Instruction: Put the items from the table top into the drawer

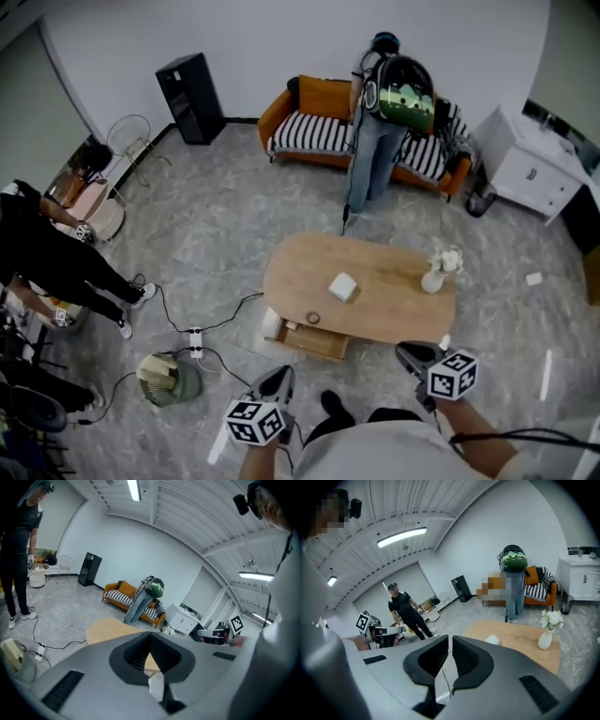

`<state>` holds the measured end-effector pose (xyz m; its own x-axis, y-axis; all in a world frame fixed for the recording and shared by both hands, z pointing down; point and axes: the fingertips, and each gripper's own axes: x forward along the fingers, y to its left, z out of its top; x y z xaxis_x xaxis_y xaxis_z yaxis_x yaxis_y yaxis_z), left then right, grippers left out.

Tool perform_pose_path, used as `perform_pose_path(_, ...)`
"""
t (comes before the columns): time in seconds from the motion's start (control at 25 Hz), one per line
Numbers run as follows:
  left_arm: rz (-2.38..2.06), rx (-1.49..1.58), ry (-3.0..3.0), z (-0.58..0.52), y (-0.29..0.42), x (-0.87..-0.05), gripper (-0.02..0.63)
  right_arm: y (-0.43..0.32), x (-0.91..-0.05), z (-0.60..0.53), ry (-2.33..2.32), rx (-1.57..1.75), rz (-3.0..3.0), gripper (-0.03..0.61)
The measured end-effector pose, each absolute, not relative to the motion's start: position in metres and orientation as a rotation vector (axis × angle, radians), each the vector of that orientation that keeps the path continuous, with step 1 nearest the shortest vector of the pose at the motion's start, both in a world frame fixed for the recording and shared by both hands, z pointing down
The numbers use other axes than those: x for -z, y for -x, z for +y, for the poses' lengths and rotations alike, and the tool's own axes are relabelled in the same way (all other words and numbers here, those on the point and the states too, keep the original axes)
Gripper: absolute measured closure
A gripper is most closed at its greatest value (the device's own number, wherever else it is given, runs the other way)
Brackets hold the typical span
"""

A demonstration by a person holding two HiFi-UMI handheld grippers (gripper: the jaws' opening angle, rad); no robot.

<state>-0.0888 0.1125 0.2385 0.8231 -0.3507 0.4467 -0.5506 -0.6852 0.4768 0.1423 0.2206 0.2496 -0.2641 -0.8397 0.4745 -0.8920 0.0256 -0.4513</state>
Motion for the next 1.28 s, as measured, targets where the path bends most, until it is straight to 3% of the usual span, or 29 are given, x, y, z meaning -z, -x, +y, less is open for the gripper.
perform_pose_path(0.6, -0.655, -0.426, -2.362, 0.070, 0.085, -0.243, 0.614, -0.140, -0.250, 0.170, -1.823, -1.083, -2.187, 0.529)
perform_pose_path(1.28, -0.906, -0.371, -2.234, 0.045, 0.053, -0.272, 0.613, -0.165, -0.300, 0.087, -1.347, -1.029, -2.311, 0.529)
